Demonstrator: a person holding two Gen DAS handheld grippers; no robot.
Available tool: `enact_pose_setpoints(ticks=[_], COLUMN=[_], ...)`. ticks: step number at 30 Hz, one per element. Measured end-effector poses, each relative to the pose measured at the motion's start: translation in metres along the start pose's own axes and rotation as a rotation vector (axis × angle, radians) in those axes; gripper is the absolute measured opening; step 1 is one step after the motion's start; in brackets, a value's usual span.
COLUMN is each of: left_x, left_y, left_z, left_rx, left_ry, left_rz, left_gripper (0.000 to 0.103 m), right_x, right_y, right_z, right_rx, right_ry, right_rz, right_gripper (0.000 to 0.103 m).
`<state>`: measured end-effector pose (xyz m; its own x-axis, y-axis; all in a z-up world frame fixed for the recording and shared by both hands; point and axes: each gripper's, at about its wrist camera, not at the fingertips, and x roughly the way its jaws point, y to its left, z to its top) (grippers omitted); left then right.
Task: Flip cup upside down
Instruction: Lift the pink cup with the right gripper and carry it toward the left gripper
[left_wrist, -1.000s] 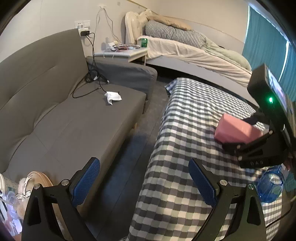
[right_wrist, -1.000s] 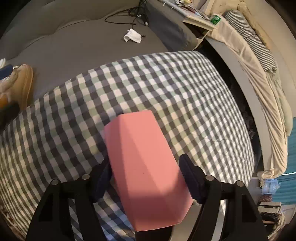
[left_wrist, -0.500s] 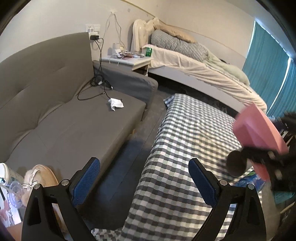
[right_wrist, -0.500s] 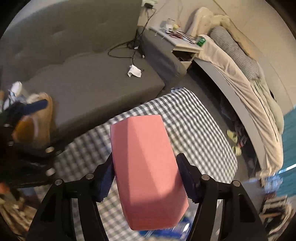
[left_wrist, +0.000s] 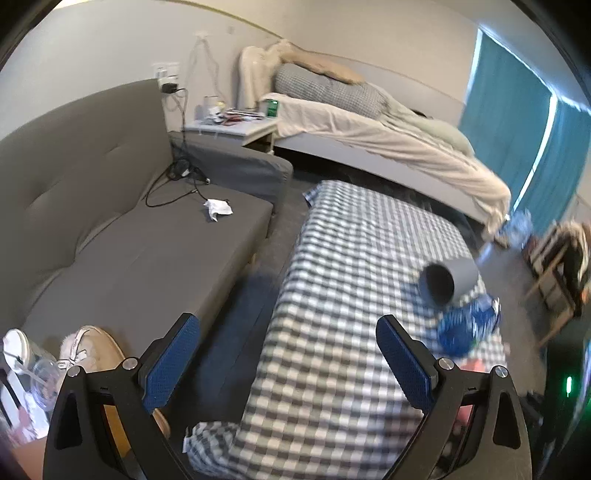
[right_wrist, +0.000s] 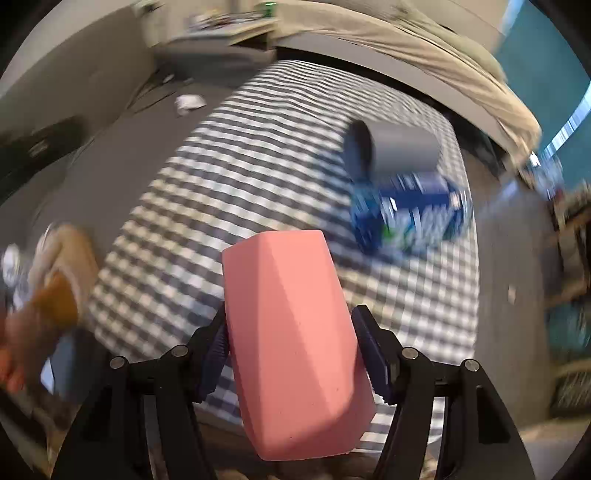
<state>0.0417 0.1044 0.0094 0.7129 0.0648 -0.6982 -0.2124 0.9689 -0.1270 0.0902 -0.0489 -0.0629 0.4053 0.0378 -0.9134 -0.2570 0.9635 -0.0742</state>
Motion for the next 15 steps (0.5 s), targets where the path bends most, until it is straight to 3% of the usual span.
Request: enact_pose_setpoints(ticks=[8, 15], left_x=[0.016, 0.023], left_y=[-0.011, -0.031], left_z=[-0.036, -0.053], left_rx=[0.056, 0.091], left_ry=[0.080, 0.115], left_rz=[0.023, 0.037], left_gripper=[0.099, 0.099], right_x=[0.026, 0.040], right_y=[-0.026, -0.037], right_z=[-0.011, -0.023], right_rx=[0.151, 0.158], right_ry=[-0.045, -0.064], right_rz=[0.054, 0.130], right_gripper=[0.063, 0.063])
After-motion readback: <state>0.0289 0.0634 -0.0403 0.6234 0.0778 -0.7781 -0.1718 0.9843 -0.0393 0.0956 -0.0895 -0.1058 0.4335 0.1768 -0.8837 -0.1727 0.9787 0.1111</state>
